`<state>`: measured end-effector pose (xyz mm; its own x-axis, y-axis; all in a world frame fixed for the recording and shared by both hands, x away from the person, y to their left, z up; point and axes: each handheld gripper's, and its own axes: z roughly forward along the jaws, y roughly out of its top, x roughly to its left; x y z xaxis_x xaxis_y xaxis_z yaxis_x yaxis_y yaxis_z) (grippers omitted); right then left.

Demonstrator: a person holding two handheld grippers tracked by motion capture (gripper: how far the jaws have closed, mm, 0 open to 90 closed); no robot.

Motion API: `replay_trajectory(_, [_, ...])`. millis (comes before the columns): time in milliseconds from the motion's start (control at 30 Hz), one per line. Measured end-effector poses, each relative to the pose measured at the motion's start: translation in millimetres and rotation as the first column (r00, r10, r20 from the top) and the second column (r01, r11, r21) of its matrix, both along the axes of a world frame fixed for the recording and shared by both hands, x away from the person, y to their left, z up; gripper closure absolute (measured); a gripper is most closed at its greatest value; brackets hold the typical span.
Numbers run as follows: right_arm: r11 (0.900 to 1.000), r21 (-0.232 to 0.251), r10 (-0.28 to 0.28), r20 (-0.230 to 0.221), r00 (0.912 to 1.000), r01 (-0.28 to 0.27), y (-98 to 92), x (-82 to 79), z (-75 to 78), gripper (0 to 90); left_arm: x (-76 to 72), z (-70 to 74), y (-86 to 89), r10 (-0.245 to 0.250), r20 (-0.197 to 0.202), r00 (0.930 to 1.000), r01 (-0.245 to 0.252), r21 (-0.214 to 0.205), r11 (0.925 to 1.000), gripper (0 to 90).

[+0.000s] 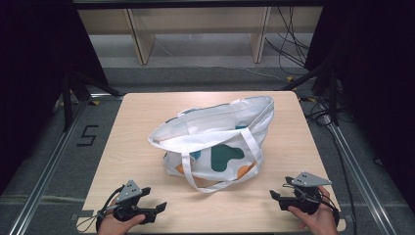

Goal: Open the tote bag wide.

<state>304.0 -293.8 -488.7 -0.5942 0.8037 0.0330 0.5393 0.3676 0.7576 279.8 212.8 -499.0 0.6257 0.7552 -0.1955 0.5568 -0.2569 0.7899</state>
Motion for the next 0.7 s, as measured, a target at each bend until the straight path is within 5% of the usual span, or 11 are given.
replay_trajectory(167, [0.9999, -0.011, -0.001, 0.016, 0.9999, 0.001, -1.1, 0.7, -0.3, 21.5, 0.8, -0.2, 0.6, -0.008, 0.008, 0.9999, 0.008, 0.013, 0.9999, 18.0])
replay_trajectory(267, [0.9995, 0.014, -0.027, -0.019, 0.9995, 0.027, 0.6, -1.8, 0.0, 20.5, 0.6, -0.5, 0.1, -0.007, 0.002, 1.0, 0.007, 0.013, 0.9999, 17.9])
replay_trajectory(367, [0.9998, 0.01, -0.018, -0.017, 0.9997, 0.018, -0.3, -1.2, 0.3, 19.9, 1.2, 1.2, 3.2, -0.036, 0.002, 0.9993, 0.036, 0.058, 0.9977, 17.9])
replay_trajectory(533, [0.9998, 0.007, -0.016, -0.016, 0.9998, 0.016, -0.5, -1.5, 0.1, 18.7, 1.1, 0.5, 3.3, -0.038, 0.015, 0.9992, 0.037, 0.051, 0.998, 18.3])
replay_trajectory(600, [0.9999, 0.006, -0.012, -0.009, 0.9999, 0.012, -0.7, -1.3, -0.2, 18.6, 0.3, -0.2, 0.1, -0.015, 0.013, 0.9998, 0.015, 0.017, 0.9997, 18.4])
replay_trajectory(700, [0.9999, -0.001, 0.012, 0.007, 0.9999, -0.012, -2.4, 0.2, 0.6, 18.6, 0.3, 0.1, 1.1, -0.009, 0.007, 0.9999, 0.009, 0.034, 0.9994, 18.5])
